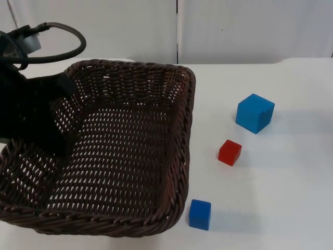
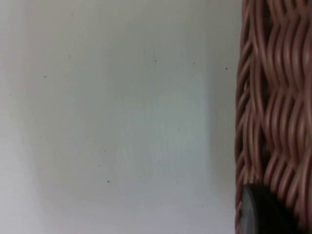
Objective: Pick up the basket with the left hand and place the largest block into the basket with the right hand.
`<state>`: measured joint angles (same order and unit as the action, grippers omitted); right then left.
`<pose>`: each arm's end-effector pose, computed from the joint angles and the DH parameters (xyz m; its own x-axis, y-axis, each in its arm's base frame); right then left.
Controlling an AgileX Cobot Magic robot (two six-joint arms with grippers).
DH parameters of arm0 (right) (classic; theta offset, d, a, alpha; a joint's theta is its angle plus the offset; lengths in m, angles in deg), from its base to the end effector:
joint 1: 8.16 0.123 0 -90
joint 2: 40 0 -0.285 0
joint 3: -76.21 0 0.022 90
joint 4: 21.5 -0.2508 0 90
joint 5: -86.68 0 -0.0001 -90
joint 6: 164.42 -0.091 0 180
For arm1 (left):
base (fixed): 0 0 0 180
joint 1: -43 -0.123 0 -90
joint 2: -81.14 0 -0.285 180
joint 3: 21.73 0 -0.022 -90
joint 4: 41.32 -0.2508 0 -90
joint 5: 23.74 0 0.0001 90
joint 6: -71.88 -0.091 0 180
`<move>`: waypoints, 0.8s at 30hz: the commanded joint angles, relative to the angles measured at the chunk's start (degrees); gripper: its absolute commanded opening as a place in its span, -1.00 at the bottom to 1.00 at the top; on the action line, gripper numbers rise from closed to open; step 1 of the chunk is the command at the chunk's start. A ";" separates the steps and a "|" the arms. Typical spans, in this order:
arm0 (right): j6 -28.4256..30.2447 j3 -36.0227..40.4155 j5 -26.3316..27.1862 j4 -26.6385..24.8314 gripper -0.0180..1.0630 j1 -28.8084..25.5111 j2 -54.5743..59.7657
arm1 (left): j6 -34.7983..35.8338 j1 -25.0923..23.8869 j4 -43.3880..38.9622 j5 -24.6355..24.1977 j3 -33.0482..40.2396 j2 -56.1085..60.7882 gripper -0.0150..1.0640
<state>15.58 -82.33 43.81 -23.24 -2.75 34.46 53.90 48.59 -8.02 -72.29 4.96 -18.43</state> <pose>0.2340 0.0241 0.3251 -0.7510 -0.0488 -0.6585 -0.0911 0.9954 0.0302 0.2724 -0.0643 0.1918 -0.9902 0.0088 -0.1393 0.0672 0.9049 -0.4202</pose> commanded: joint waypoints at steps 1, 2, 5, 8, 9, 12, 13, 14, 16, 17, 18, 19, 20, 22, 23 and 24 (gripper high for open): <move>0.95 -0.53 1.22 -0.02 0.98 -0.07 1.16 | 0.34 0.05 1.86 -0.24 0.08 0.86 -0.98; 1.11 -0.53 1.65 -0.02 0.98 -0.07 1.55 | 0.34 0.05 1.86 -0.24 0.08 0.86 -0.98; 1.11 -0.53 3.42 -0.02 0.98 -0.07 3.06 | 0.34 0.05 1.86 -0.24 0.08 0.86 -0.98; 1.11 -0.53 4.63 -0.11 0.98 -0.07 4.15 | 0.34 0.05 1.86 -0.24 0.08 0.86 -0.98; 1.11 -0.53 5.18 -0.11 0.98 -0.07 4.76 | 0.34 0.05 1.86 -0.24 0.08 0.86 -0.98; 1.11 -0.53 6.06 -0.11 0.98 -0.07 5.94 | 0.34 0.05 1.86 -0.24 0.08 0.86 -0.98; 1.11 -0.53 6.48 -0.11 0.98 -0.07 6.68 | 0.34 0.05 1.86 -0.24 0.08 0.86 -0.98; 1.11 -0.53 6.97 -0.11 0.98 -0.07 7.31 | 0.34 0.05 1.86 -0.24 0.08 0.86 -0.98; 1.11 -0.53 8.29 -0.11 0.98 -0.07 9.48 | 0.34 0.05 1.86 -0.24 0.08 0.86 -0.98; 1.11 -0.53 8.29 -0.11 0.98 -0.07 9.48 | 0.34 0.05 1.86 -0.24 0.08 0.86 -0.98; 1.11 -0.53 8.86 -0.11 0.98 -0.07 10.29 | 0.34 0.05 1.86 -0.24 0.08 0.86 -0.98; 1.42 -0.53 9.35 -0.11 0.98 -0.07 11.28 | 0.34 0.05 1.95 -0.24 0.08 0.86 -0.98; 2.18 -0.63 9.64 -0.11 0.98 -0.07 12.31 | 0.34 0.05 1.99 -0.24 0.08 0.86 -0.98; 2.67 -1.00 9.64 -0.14 0.98 -0.07 13.51 | 0.34 0.05 1.99 -0.24 0.08 0.86 -0.98; 2.67 -1.57 9.52 -0.25 0.98 -0.07 14.56 | 0.34 0.05 2.16 -0.24 0.08 0.86 -0.98; 2.67 -2.29 9.52 -0.38 0.98 0.03 15.83 | 0.34 0.05 2.28 -0.50 0.08 0.86 -0.98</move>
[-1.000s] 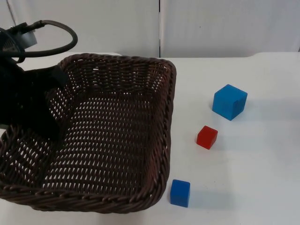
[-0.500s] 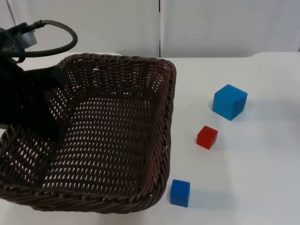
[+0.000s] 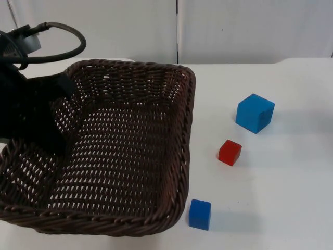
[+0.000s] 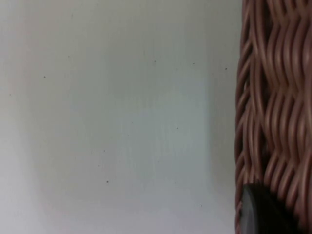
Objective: Pick up the basket with the left hand and place the largest block into the basket with the right hand.
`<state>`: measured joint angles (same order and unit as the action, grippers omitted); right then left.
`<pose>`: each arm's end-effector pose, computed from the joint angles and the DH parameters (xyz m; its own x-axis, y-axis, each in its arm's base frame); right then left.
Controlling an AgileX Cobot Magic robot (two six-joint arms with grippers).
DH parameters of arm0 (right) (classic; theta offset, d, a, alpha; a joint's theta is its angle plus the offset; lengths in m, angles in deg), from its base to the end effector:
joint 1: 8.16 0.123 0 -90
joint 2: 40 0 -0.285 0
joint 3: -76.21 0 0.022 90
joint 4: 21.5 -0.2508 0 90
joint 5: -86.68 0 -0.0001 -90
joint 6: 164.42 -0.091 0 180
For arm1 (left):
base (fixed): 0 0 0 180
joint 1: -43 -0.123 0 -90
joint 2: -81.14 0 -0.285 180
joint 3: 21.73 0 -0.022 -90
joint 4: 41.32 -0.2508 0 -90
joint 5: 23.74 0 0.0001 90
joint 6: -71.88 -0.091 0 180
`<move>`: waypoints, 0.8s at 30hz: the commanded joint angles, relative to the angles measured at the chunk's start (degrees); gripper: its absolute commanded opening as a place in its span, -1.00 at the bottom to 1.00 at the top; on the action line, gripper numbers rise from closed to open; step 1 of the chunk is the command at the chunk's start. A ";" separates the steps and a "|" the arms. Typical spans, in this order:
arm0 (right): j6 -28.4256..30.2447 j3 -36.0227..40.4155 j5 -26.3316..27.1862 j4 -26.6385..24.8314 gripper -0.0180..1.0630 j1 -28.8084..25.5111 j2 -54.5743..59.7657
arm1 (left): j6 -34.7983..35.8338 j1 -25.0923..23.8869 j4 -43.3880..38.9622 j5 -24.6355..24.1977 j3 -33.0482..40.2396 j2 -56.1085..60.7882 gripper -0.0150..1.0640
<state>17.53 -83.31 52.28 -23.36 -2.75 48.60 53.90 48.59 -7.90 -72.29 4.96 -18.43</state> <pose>0.2899 0.0291 0.2736 -0.7991 -0.0830 -0.5954 -0.1109 0.9938 0.0104 0.2725 -0.0644 0.1919 -0.9902 0.0074 -0.1392 0.0660 0.9043 -0.4217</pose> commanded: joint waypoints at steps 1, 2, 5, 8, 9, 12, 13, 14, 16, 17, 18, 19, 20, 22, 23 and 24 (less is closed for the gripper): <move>0.72 -2.21 0.76 -0.35 0.98 0.02 2.96 | 0.34 0.05 2.15 -0.61 0.08 0.86 -0.98; 0.72 -2.21 0.76 -0.35 0.98 0.02 2.96 | 0.34 0.05 2.15 -0.61 0.08 0.86 -0.98; 2.82 -5.91 -1.08 -1.67 0.98 0.02 7.41 | 0.34 0.05 2.15 -0.61 0.08 0.86 -0.98; 6.30 -8.23 -2.41 -5.44 0.98 0.02 9.99 | 0.34 0.05 2.15 -0.61 0.08 0.86 -0.98; 8.25 -9.46 -3.00 -7.46 0.98 0.02 11.40 | 0.34 0.05 2.15 -0.61 0.08 0.86 -0.98; 11.56 -11.70 -3.99 -8.95 0.98 1.00 14.12 | 0.34 0.05 2.15 -0.61 0.08 0.86 -0.98; 12.72 -12.81 -3.99 -8.95 0.98 1.92 15.60 | 0.34 0.05 2.15 -0.45 0.08 0.86 -0.98; 14.77 -13.86 -3.99 -8.95 0.98 2.77 17.12 | 0.34 0.05 1.93 -0.26 0.08 0.86 -0.98; 17.43 -15.83 -4.32 -8.84 0.98 5.01 19.89 | 0.34 0.05 1.93 -0.26 0.08 0.86 -0.98; 18.68 -16.85 -4.32 -8.84 0.98 6.18 21.38 | 0.34 0.05 1.93 -0.26 0.08 0.86 -0.98; 18.68 -16.85 -4.32 -8.84 0.98 6.18 21.38 | 0.34 0.05 1.93 -0.26 0.08 0.86 -0.98; 19.80 -17.85 -4.06 -8.84 0.98 7.14 22.90 | 0.34 0.05 1.93 -0.26 0.08 0.86 -0.98; 20.89 -18.77 -3.71 -8.84 0.98 8.18 24.21 | 0.34 0.05 1.93 -0.26 0.08 0.86 -0.98; 23.03 -21.29 -3.56 -8.84 0.98 10.01 27.44 | 0.34 0.05 1.93 -0.26 0.08 0.86 -0.98; 23.03 -21.29 -3.56 -8.84 0.98 10.01 27.44 | 0.34 0.05 1.93 -0.26 0.08 0.86 -0.98; 24.56 -23.32 -3.69 -8.84 0.98 11.31 29.96 | 0.34 0.05 1.93 -0.26 0.08 0.86 -0.98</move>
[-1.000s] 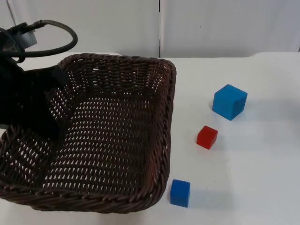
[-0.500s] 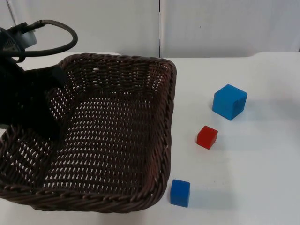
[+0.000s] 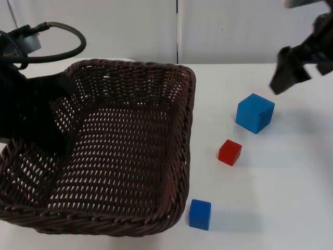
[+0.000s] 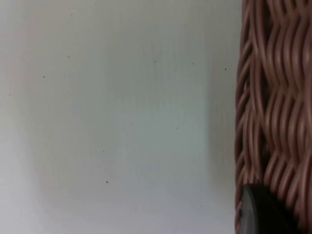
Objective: Pick up the basket with the left hand and place the largest block into the basket with the right hand.
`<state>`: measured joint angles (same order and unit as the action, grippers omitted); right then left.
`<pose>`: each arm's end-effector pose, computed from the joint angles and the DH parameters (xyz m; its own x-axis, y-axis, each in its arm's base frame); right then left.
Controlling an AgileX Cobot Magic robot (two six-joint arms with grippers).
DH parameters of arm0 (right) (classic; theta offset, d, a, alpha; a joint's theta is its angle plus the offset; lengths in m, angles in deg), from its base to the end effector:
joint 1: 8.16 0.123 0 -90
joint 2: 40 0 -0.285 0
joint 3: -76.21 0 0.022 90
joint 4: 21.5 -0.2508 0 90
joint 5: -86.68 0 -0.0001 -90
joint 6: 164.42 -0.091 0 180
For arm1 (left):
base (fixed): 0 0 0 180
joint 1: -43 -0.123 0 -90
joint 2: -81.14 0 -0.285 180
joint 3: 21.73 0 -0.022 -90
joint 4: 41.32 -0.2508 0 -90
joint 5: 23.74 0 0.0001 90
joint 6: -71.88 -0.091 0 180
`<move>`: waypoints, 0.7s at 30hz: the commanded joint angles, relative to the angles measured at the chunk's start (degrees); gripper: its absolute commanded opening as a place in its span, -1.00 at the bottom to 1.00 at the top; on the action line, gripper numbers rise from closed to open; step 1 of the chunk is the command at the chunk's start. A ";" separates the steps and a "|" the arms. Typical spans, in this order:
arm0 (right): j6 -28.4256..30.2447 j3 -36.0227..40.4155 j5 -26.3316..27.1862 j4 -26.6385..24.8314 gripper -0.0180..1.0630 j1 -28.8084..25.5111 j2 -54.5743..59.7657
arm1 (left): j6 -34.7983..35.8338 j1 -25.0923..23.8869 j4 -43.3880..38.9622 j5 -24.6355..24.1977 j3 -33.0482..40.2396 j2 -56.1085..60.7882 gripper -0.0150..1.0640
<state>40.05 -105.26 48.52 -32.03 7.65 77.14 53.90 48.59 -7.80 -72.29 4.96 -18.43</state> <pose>0.3879 0.1205 0.2069 -0.7372 -0.4961 -0.4588 -0.5461 0.8373 -0.0278 0.2725 -0.0646 0.1920 -0.9903 0.0061 -0.1391 0.0650 0.9038 -0.4230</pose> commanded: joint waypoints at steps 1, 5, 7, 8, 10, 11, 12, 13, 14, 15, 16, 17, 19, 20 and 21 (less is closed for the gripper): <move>2.42 -2.15 0.08 -0.17 0.98 1.27 1.98 | 0.34 0.05 1.84 -0.26 0.08 0.86 -0.98; 3.91 -7.27 -0.14 -0.17 0.98 2.24 6.97 | 0.34 0.05 1.84 -0.26 0.08 0.86 -0.98; 3.91 -9.83 -0.29 -0.17 0.98 2.24 9.42 | 0.34 0.05 1.86 -0.38 0.08 0.86 -0.98; 3.91 -10.80 -0.42 -0.17 0.98 2.12 10.54 | 0.34 0.05 1.86 -0.38 0.08 0.86 -0.98; 3.91 -11.88 -0.42 -0.17 0.98 2.12 11.44 | 0.34 0.05 1.86 -0.38 0.08 0.86 -0.98; 3.91 -12.83 -0.42 -0.17 0.98 2.12 12.42 | 0.34 0.05 1.86 -0.38 0.08 0.86 -0.98; 3.91 -13.53 -0.30 -0.17 0.98 2.12 13.36 | 0.34 0.05 1.86 -0.38 0.08 0.86 -0.98; 3.91 -14.30 -0.16 -0.29 0.98 2.12 14.17 | 0.34 0.05 1.97 -0.38 0.08 0.86 -0.98; 3.91 -14.86 -0.16 -0.38 0.98 2.12 15.20 | 0.34 0.05 1.97 -0.38 0.08 0.86 -0.98; 3.91 -14.86 -0.16 -0.38 0.98 2.12 15.20 | 0.34 0.05 1.97 -0.38 0.08 0.86 -0.98; 3.91 -15.19 -0.04 -0.38 0.98 2.12 16.23 | 0.34 0.05 1.97 -0.38 0.08 0.86 -0.98; 3.91 -15.13 0.47 -0.38 0.98 2.12 17.14 | 0.34 0.05 1.97 -0.38 0.08 0.86 -0.98; 3.91 -15.13 0.95 -0.38 0.98 2.12 18.64 | 0.34 0.05 1.97 -0.38 0.08 0.86 -0.98; 3.91 -15.13 1.33 -0.38 0.98 2.12 19.50 | 0.34 0.05 1.97 -0.38 0.08 0.86 -0.98; 3.91 -15.13 1.33 -0.38 0.98 2.12 19.50 | 0.34 0.05 1.97 -0.38 0.08 0.86 -0.98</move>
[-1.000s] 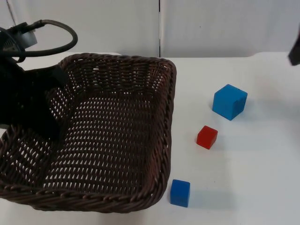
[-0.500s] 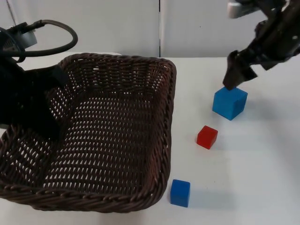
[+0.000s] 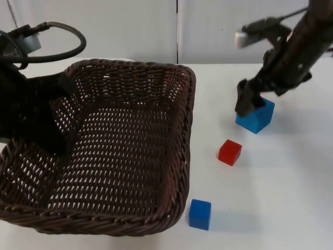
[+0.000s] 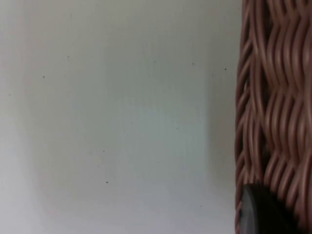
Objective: Pick up the basket with the left hand and place the largest block into the basket with the right hand.
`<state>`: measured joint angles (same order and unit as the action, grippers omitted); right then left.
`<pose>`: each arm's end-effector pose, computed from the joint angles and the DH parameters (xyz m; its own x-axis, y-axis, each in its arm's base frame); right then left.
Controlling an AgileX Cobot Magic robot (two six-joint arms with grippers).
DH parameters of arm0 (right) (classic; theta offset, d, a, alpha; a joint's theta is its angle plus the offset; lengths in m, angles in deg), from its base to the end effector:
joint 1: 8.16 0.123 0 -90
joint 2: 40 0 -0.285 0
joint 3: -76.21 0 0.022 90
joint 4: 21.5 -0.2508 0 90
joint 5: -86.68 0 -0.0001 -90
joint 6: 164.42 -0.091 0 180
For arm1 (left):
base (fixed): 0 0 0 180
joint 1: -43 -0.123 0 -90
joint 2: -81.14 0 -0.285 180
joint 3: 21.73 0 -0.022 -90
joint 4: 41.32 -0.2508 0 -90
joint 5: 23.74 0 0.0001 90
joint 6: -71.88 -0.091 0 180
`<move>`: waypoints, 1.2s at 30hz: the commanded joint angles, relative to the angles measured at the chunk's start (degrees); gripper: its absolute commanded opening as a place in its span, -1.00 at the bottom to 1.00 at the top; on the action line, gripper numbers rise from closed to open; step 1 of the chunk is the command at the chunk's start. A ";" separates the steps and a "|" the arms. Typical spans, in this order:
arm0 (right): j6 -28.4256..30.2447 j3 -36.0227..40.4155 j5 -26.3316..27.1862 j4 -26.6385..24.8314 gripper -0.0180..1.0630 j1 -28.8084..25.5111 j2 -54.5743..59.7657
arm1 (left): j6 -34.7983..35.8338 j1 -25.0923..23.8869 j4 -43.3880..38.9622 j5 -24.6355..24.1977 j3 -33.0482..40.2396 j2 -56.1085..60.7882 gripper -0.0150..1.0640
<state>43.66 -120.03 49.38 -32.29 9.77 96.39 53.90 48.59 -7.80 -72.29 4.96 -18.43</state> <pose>0.4436 0.1544 0.1294 -0.7095 -0.5775 -0.4038 -0.6199 0.7840 -0.0320 0.2725 -0.0646 0.1920 -0.9903 0.0061 -0.1391 0.0650 0.9038 -0.4230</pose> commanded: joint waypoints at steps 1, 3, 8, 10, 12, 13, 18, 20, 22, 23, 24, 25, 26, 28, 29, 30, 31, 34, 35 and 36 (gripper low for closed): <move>0.29 -0.36 1.56 -0.12 0.98 0.00 1.18 | 0.34 0.05 1.97 -0.38 0.08 0.86 -0.98; 0.29 -0.36 3.20 -0.91 0.98 0.00 2.49 | 0.34 0.05 1.97 -0.38 0.08 0.86 -0.98; 0.29 -0.36 6.66 -3.55 0.95 0.11 3.07 | 0.34 0.05 1.97 -0.38 0.08 0.86 -0.98; 0.29 -0.36 6.77 -3.69 0.93 0.11 3.07 | 0.34 0.05 1.97 -0.38 0.08 0.86 -0.98; 0.29 -0.36 6.89 -3.69 0.86 0.11 3.07 | 0.34 0.05 1.97 -0.38 0.08 0.86 -0.98; 0.29 -0.36 6.89 -3.69 0.84 0.11 3.07 | 0.34 0.05 1.97 -0.38 0.08 0.86 -0.98; 0.29 -0.36 6.15 -4.12 0.80 0.11 3.07 | 0.34 0.05 1.97 -0.38 0.08 0.86 -0.98; 0.29 -0.36 5.74 -4.69 0.80 0.11 3.07 | 0.34 0.05 1.97 -0.38 0.08 0.86 -0.98; -0.36 -0.36 4.21 -4.90 0.80 0.11 3.07 | 0.34 0.05 1.97 -0.26 0.08 0.86 -0.98; -0.69 -0.36 3.49 -4.90 0.80 0.11 3.07 | 0.34 0.05 1.97 -0.26 0.08 0.86 -0.98; -1.26 -0.36 3.02 -4.90 0.78 0.11 3.07 | 0.34 0.05 1.97 -0.26 0.08 0.86 -0.98; -1.26 -0.36 3.02 -4.90 0.78 0.11 3.07 | 0.34 0.05 1.97 -0.26 0.08 0.86 -0.98; -1.26 -0.36 3.04 -4.64 0.72 0.11 3.07 | 0.34 0.05 1.97 -0.26 0.08 0.86 -0.98; -1.50 -0.36 3.43 -4.54 0.49 0.11 3.07 | 0.34 0.05 1.97 -0.26 0.08 0.86 -0.98; -1.50 -0.36 3.91 -4.54 0.31 0.11 3.07 | 0.34 0.05 1.97 -0.15 0.08 0.86 -0.98; -1.50 -0.36 3.91 -4.54 0.31 0.11 3.07 | 0.34 0.05 1.97 -0.15 0.08 0.86 -0.98; -1.50 -0.36 4.19 -4.54 0.02 0.11 3.07 | 0.34 0.05 1.97 -0.15 0.08 0.86 -0.98; -2.37 -0.36 2.92 -4.54 -0.70 0.11 1.97 | 0.34 0.05 1.97 -0.15 0.08 0.86 -0.98; -2.37 -0.36 2.92 -4.54 -0.70 0.11 1.97 | 0.34 0.05 1.97 -0.15 0.08 0.86 -0.98; -2.82 -0.36 1.99 -4.43 -0.87 0.11 1.41 | 0.34 0.05 1.97 -0.15 0.08 0.86 -0.98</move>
<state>41.35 -120.06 52.59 -36.54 9.77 99.19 53.90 48.59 -7.80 -72.29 4.96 -18.43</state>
